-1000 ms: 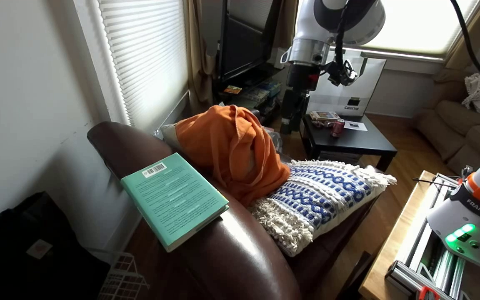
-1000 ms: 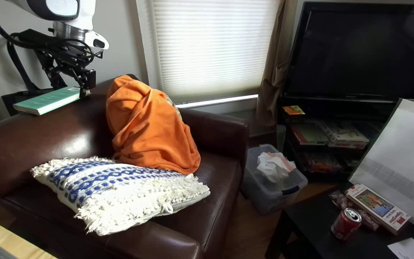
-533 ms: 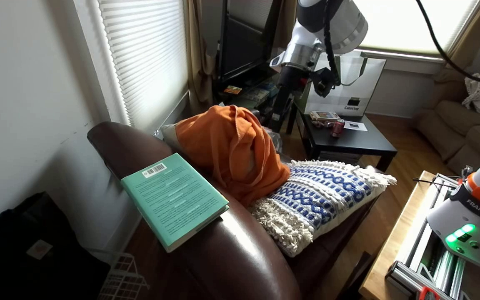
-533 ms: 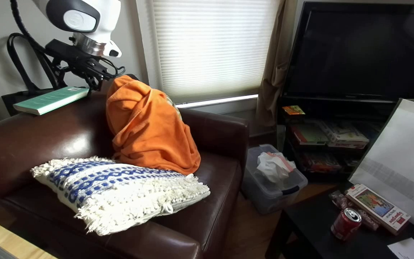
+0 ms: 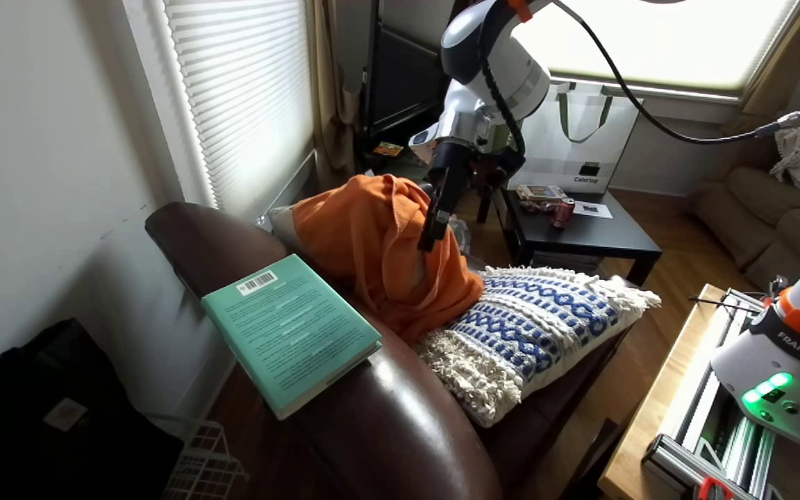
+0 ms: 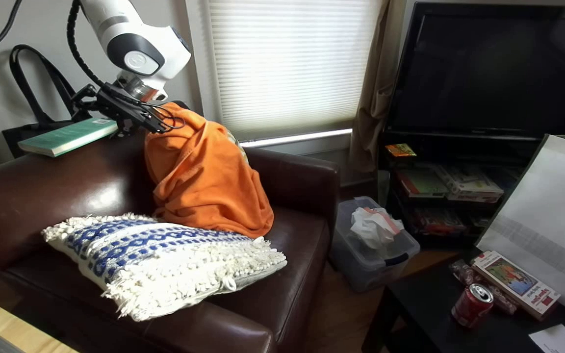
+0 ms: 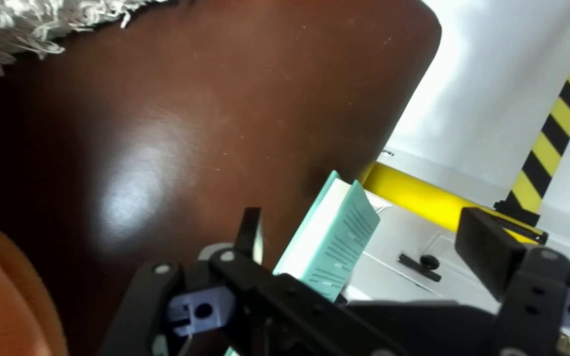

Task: Remove the book from the sofa back support top and put it on the orange towel

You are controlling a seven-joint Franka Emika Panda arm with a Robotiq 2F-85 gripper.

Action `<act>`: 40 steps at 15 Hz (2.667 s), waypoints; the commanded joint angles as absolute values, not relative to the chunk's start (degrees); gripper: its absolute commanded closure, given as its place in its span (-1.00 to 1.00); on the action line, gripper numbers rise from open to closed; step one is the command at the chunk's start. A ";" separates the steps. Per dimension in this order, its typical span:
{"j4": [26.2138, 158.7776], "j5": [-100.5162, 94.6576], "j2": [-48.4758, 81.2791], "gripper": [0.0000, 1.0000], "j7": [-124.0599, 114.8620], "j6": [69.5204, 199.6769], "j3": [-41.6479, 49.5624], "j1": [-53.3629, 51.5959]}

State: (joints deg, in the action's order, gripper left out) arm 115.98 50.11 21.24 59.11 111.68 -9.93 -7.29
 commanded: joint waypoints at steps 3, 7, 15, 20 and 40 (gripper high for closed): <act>112.85 50.10 24.30 -1.00 59.99 108.79 -10.84 -7.00; 113.24 57.73 24.96 -1.00 56.88 112.54 -11.44 -6.67; 112.05 76.90 31.99 -1.00 50.55 120.83 -11.44 -8.77; 111.57 81.35 33.90 -1.00 51.08 118.99 -10.77 -10.42; 102.29 87.56 44.08 -1.00 63.62 117.16 -12.19 -14.01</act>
